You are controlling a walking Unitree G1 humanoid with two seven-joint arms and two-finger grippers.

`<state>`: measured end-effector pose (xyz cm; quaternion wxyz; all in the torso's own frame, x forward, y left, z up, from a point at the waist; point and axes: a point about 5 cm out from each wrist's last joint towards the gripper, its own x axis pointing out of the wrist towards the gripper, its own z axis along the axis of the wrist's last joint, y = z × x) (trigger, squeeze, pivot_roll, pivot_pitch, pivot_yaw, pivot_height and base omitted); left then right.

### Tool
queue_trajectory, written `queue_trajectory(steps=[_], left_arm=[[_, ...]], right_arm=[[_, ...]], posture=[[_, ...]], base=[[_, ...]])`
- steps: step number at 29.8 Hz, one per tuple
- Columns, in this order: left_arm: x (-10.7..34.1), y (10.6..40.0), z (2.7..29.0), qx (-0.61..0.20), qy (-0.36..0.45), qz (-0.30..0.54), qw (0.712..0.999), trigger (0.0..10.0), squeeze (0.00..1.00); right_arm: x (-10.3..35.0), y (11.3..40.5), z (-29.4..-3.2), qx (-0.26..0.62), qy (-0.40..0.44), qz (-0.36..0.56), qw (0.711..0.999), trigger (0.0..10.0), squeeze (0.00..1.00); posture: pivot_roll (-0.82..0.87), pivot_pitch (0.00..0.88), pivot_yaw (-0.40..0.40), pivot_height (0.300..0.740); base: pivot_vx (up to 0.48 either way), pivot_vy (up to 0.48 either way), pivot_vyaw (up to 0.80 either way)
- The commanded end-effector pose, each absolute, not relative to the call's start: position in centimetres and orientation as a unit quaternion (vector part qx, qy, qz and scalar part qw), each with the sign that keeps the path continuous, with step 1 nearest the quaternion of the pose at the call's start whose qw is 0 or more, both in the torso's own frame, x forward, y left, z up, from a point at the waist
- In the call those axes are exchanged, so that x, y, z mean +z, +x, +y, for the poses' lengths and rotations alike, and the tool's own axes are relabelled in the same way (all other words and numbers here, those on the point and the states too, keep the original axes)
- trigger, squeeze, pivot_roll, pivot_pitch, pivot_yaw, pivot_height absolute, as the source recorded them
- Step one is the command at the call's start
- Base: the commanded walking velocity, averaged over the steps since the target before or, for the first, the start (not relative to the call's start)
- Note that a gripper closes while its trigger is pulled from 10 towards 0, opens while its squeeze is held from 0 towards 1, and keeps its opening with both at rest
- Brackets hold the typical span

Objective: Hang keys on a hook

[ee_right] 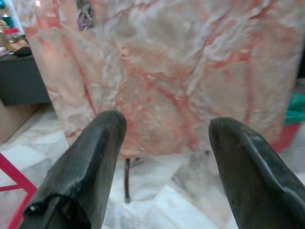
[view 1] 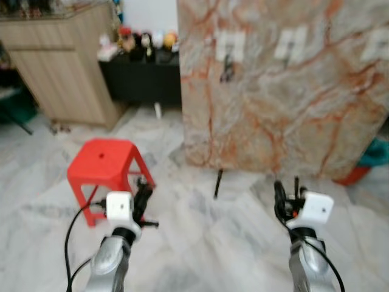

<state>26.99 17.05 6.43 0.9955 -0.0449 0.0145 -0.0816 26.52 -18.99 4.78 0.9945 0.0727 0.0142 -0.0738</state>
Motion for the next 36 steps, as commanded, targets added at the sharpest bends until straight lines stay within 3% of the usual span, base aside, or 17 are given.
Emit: queue_trajectory(steps=[1,9,15,20,25,30,36], left_arm=[[7.1,27.3,17.0,-0.086,-0.045,0.007,0.995,10.0,0.00],[7.9,27.7,16.1,-0.114,-0.039,0.004,0.993,10.0,0.00],[8.7,28.1,15.2,-0.139,-0.028,0.005,0.990,10.0,0.00],[8.7,28.3,13.5,-0.192,0.023,0.032,0.981,10.0,0.00],[8.9,28.7,13.3,-0.181,0.054,0.041,0.981,10.0,0.00],[9.4,28.6,12.7,-0.204,0.053,0.046,0.976,10.0,0.00],[10.6,28.7,11.7,-0.228,0.108,0.032,0.967,10.0,0.00]], right_arm=[[5.3,26.8,-18.8,-0.073,0.075,0.006,0.995,10.0,0.00],[5.4,26.9,-18.4,-0.071,0.077,0.009,0.994,10.0,0.00],[5.8,27.3,-18.4,-0.062,0.076,0.008,0.995,10.0,0.00],[6.3,28.1,-17.9,-0.027,0.079,0.022,0.996,10.0,0.00],[7.0,28.8,-17.7,-0.012,0.075,0.015,0.997,10.0,0.00],[8.2,29.4,-16.8,0.034,0.080,0.002,0.996,10.0,0.00],[11.6,30.1,-13.6,0.192,0.050,-0.027,0.980,10.0,0.00]], posture=[[-0.04,0.000,0.003,0.740],[-0.03,0.000,0.005,0.740],[-0.03,0.000,0.004,0.740],[-0.03,0.000,0.000,0.740],[-0.03,0.000,-0.002,0.740],[-0.03,0.000,-0.004,0.740],[-0.03,0.000,-0.015,0.740]], base=[[-0.322,0.000,0.00],[-0.315,0.000,0.00],[0.000,0.000,0.00],[0.000,0.000,0.00],[0.000,0.000,0.00],[0.000,0.000,0.00],[0.000,0.000,0.00]])
